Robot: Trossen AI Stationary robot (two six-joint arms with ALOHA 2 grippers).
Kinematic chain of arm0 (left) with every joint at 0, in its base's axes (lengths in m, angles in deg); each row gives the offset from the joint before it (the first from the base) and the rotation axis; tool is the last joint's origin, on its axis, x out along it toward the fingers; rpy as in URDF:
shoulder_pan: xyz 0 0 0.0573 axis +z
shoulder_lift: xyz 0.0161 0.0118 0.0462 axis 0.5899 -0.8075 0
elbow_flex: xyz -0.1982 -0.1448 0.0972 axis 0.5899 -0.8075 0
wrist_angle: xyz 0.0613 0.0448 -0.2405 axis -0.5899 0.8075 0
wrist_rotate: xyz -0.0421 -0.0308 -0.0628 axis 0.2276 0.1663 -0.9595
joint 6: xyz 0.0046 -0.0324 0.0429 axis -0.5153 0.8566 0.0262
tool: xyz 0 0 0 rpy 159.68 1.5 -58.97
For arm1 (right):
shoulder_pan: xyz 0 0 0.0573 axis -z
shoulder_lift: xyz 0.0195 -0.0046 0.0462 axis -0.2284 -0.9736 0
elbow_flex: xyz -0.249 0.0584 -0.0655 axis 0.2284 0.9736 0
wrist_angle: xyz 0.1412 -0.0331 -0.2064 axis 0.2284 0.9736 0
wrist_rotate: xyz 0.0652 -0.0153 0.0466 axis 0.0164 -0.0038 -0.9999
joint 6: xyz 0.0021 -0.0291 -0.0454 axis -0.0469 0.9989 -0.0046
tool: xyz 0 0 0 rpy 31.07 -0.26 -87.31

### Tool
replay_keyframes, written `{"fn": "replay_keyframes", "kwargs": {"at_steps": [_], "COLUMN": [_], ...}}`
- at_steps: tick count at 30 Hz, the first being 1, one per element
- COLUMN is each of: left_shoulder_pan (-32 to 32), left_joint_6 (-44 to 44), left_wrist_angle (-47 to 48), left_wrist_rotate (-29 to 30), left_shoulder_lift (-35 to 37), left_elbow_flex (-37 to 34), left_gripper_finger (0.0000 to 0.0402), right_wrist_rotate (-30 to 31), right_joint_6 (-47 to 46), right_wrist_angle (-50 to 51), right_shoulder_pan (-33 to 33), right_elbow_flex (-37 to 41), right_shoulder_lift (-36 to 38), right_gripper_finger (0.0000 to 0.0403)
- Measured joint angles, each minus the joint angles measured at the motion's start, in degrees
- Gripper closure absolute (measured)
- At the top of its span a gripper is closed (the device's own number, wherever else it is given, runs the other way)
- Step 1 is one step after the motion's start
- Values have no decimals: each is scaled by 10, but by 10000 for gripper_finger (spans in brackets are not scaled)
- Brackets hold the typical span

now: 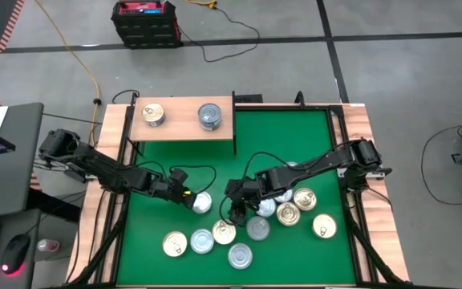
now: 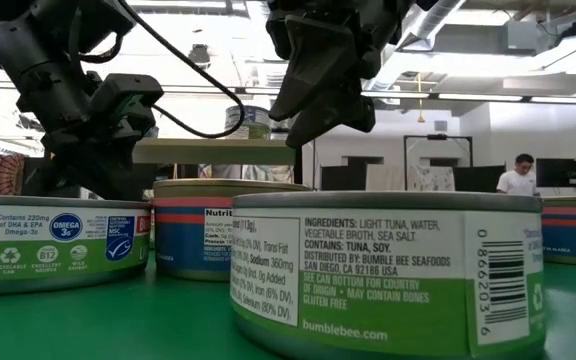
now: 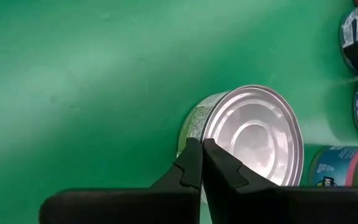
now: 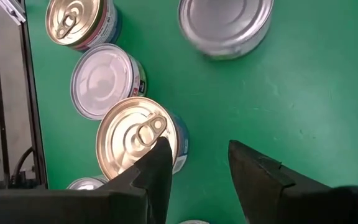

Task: Stack canned seafood by type on shelf
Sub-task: Put the green tuna can on the shelf

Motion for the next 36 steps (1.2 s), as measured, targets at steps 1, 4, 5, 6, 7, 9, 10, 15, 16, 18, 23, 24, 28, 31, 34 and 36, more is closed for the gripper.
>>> {"fn": "replay_keyframes", "kwargs": {"at_steps": [1,4,5,6,7,9,10,15,16,18,23,24,28,31,34,36], "left_shoulder_pan": [2,3,3,3,3,3,3,3,3,3,3,3,4,4,4,4], "left_joint_6": [3,31,40,48,54,59,60,73,72,65,28,17,-10,-27,-53,-71], "left_wrist_angle": [3,49,69,87,107,127,137,174,177,174,124,108,44,-2,-61,-83], "left_wrist_rotate": [5,31,41,49,55,61,63,71,71,70,70,69,69,64,51,46], "left_shoulder_lift": [8,39,49,59,70,90,101,139,142,147,143,143,120,91,57,32], "left_elbow_flex": [0,-1,-1,-1,-1,-2,-3,-3,-3,-3,-2,-2,0,-1,0,12], "left_gripper_finger": [401,401,401,401,401,401,401,401,401,401,401,401,401,401,401,401], "right_wrist_rotate": [-1,-11,-13,-14,-14,-14,-14,-14,-14,-14,-14,-14,-14,-14,-5,25], "right_joint_6": [0,0,0,0,0,0,0,0,0,2,7,7,9,11,26,25], "right_wrist_angle": [0,0,0,0,0,1,1,1,1,2,4,5,7,8,-11,-11], "right_shoulder_pan": [0,0,0,0,-1,-1,-1,-1,-1,0,0,1,6,12,17,21], "right_elbow_flex": [0,0,0,0,0,0,0,0,0,0,0,0,0,0,0,0], "right_shoulder_lift": [0,0,0,0,0,0,0,0,0,0,0,0,0,0,0,0], "right_gripper_finger": [222,222,222,222,222,222,222,222,222,222,222,222,222,222,222,221]}}
